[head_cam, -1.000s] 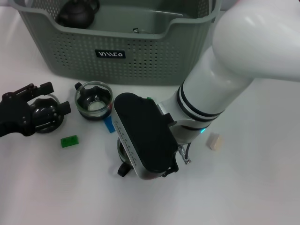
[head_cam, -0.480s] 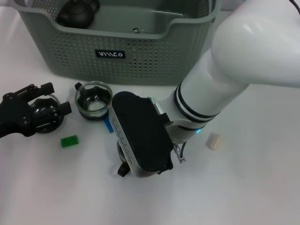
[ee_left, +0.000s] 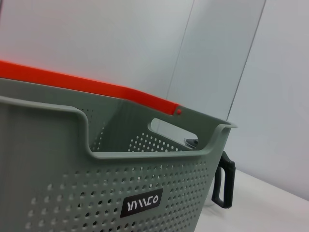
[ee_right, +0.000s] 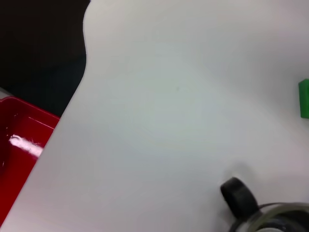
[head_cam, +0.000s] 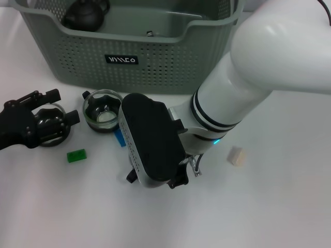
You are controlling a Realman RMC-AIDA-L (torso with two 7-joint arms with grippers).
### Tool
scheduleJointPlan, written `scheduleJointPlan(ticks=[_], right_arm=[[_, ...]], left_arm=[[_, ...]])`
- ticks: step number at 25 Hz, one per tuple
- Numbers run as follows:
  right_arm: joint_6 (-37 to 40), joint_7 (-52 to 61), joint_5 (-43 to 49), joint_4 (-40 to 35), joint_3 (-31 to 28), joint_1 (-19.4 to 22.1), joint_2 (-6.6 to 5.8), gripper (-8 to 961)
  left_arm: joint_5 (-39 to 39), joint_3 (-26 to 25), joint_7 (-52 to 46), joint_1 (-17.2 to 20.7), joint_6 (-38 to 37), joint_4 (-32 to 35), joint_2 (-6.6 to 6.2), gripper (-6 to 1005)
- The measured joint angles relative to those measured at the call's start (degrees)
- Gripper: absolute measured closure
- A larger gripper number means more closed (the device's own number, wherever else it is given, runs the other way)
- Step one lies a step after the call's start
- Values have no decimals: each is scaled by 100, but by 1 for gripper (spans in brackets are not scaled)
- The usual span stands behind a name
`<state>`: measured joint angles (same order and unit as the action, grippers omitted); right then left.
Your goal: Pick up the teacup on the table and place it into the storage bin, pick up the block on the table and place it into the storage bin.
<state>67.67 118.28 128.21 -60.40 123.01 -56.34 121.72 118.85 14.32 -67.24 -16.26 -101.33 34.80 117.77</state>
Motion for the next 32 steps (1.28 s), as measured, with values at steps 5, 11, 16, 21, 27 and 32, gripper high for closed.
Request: scheduleJointPlan(ticks=[5, 11, 16, 21, 27, 32], right_arm=[[78, 0, -34, -66, -45, 20, -10, 863], [792, -36, -97, -527, -659, 175, -73, 897], [2362, -365, -158, -1144, -2249, 486, -124, 896], [3765, -1082, -878, -1401, -4407, 796, -144, 897], [3700, -2069, -2677, -916, -6432, 1354, -147, 896], [2597, -2410, -4195, -107, -6814, 1587, -138, 897]], left_arm=[[0, 0, 0, -1, 0, 0, -1, 160], [-3, 0, 12, 17, -1, 0, 0, 160], [-4, 0, 19, 21, 32, 0, 0, 160], [-3, 0, 26, -1, 71, -9, 8, 160], [-2, 10, 25, -29, 96, -18, 9, 160], [-2, 25, 2, -73, 128, -18, 9, 159]])
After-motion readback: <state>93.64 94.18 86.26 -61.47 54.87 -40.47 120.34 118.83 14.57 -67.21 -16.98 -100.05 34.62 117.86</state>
